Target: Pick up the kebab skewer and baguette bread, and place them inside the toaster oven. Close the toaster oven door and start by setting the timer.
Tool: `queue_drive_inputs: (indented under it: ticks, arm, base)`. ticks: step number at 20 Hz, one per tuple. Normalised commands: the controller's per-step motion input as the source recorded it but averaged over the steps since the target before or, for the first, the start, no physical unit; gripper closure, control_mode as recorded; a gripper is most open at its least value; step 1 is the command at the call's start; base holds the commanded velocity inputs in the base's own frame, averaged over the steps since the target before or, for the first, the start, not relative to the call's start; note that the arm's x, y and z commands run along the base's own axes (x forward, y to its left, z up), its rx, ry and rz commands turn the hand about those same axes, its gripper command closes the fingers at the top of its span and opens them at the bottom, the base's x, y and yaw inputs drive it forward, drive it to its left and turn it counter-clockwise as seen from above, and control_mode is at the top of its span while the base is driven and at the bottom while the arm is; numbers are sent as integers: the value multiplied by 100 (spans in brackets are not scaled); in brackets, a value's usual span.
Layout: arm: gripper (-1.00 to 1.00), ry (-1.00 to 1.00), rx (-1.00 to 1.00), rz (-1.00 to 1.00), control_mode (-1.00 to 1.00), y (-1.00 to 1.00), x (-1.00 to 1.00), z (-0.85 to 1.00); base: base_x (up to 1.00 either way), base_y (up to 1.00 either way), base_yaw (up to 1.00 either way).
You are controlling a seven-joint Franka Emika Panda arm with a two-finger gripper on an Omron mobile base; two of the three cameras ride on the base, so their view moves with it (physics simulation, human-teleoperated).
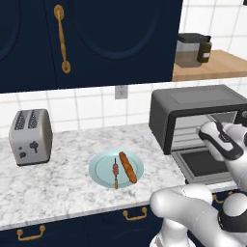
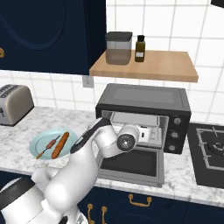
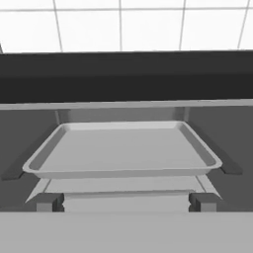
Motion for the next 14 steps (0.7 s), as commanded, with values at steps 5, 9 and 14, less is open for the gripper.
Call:
queue_drive_inputs:
  ticks: [5, 9, 14]
  arm:
    - [-100, -2, 0, 0, -100, -7, 11, 1]
    - [-100, 0, 0, 0, -100, 0, 27, 0]
    - [-100, 0, 0, 0, -100, 0, 18, -25]
  base:
    - [0, 0, 0]
    - [0, 0, 0]
    - [0, 0, 0]
